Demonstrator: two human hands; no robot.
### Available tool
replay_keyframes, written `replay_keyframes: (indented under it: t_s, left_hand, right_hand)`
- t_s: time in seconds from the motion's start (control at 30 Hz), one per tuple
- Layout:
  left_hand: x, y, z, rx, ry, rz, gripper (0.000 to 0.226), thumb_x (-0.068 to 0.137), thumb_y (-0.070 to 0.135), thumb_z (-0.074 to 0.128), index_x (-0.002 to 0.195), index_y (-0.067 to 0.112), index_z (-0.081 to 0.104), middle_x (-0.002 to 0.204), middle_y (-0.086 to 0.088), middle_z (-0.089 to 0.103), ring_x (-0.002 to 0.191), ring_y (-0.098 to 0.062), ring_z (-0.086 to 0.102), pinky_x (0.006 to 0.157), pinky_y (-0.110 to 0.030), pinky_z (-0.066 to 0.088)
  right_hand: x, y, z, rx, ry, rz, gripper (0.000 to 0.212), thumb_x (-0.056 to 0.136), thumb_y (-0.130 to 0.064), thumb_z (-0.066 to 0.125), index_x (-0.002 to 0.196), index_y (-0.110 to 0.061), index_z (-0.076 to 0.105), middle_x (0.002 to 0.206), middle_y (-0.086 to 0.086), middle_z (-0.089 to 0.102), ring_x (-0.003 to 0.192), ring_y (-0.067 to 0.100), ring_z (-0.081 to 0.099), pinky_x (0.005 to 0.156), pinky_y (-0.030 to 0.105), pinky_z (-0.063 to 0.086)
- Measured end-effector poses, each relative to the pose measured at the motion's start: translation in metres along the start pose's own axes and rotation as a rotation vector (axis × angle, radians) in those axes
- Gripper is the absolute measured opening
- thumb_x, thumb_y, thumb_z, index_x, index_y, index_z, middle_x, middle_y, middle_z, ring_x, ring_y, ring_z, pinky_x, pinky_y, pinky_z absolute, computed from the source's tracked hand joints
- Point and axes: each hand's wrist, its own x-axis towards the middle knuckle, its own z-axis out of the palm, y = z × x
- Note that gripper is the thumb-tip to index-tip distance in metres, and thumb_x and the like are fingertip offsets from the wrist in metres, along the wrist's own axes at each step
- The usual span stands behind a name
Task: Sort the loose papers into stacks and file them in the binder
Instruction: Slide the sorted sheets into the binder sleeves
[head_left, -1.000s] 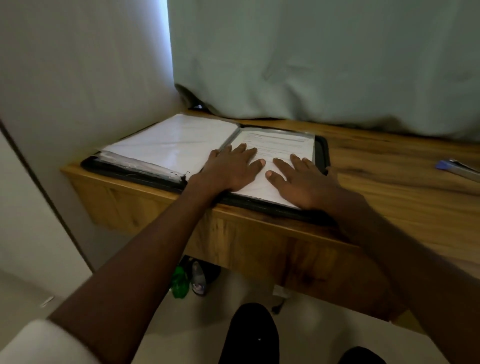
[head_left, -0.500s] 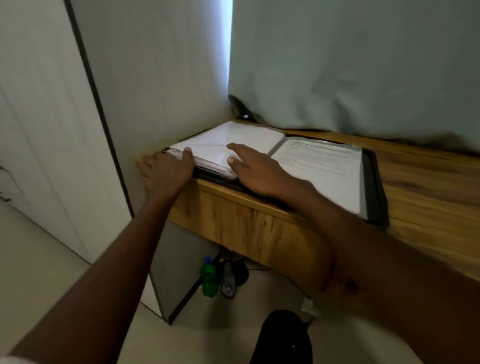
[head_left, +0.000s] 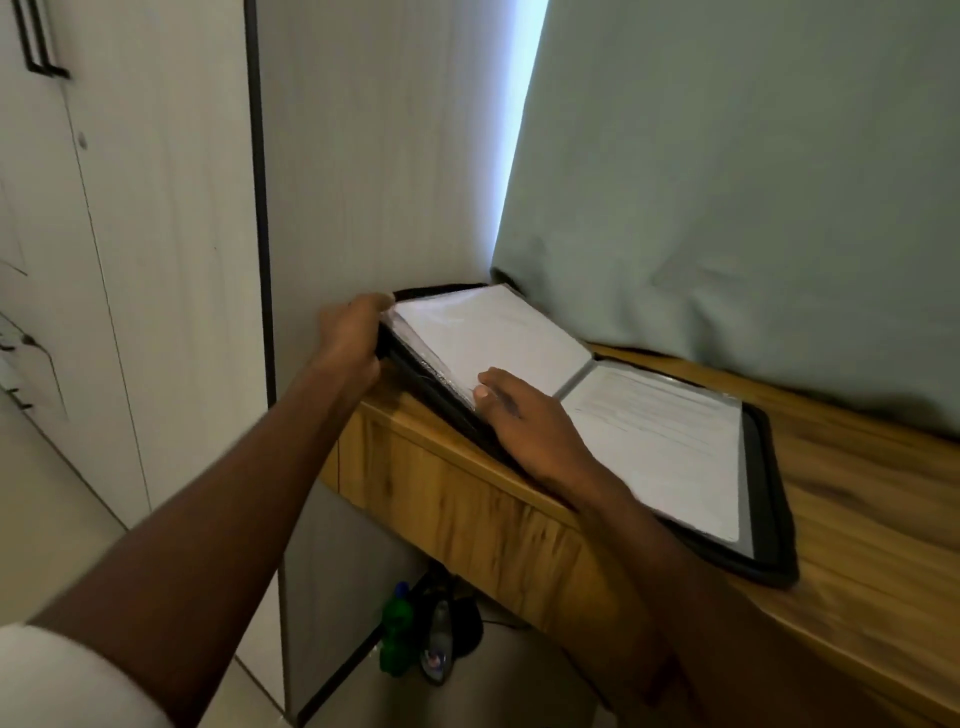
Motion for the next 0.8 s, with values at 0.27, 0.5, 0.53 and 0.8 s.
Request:
replay_keyframes:
  t_s: [0.27, 0.5, 0.53, 0.8]
  left_hand:
    - [-0.089, 0.041, 0.094, 0.123, -0.471, 0.482, 0.02, 0.084, 0.007, 0.071, 0.101, 0.015, 0.074, 0.099, -0.012, 0.077, 0.091, -0.027, 0.074, 0.085, -0.041, 0.062]
    - [-0.198, -0.015, 0.161, 0.479, -0.89, 0.821, 0.046, 0.073, 0.01, 0.072, 0.118, 0.017, 0.074, 0.105, 0.0, 0.073, 0.093, -0.008, 0.068, 0.086, -0.017, 0.053]
    - [-0.207, -0.026, 0.163, 0.559, -0.943, 0.867, 0.046, 0.075, 0.008, 0.074, 0.12, 0.019, 0.073, 0.108, -0.001, 0.07, 0.095, -0.01, 0.065, 0.086, -0.014, 0.051]
    - [-0.228, -0.066, 0.151, 1.147, -1.525, 0.712, 0.051, 0.085, 0.06, 0.072, 0.129, 0.034, 0.065, 0.124, 0.022, 0.058, 0.112, 0.011, 0.052, 0.088, -0.01, 0.043]
  right_hand:
    - [-0.005, -0.008, -0.079, 0.591, 0.374, 0.136, 0.037, 0.109, -0.039, 0.041, 0.123, -0.021, 0.07, 0.121, -0.003, 0.072, 0.113, 0.018, 0.067, 0.089, 0.036, 0.053]
    - [-0.056, 0.013, -0.212, 1.018, 0.612, 0.216, 0.033, 0.104, -0.04, 0.051, 0.125, -0.016, 0.061, 0.119, 0.016, 0.071, 0.095, 0.031, 0.076, 0.072, 0.038, 0.06]
    - [-0.066, 0.02, -0.22, 0.972, 0.635, 0.243, 0.031, 0.103, -0.037, 0.053, 0.123, -0.015, 0.063, 0.114, 0.017, 0.072, 0.088, 0.028, 0.076, 0.07, 0.037, 0.061]
    - [-0.126, 0.091, -0.232, 0.145, 0.737, 0.566, 0.017, 0.081, -0.024, 0.067, 0.075, -0.008, 0.072, 0.084, 0.015, 0.075, 0.077, 0.034, 0.073, 0.074, 0.052, 0.062]
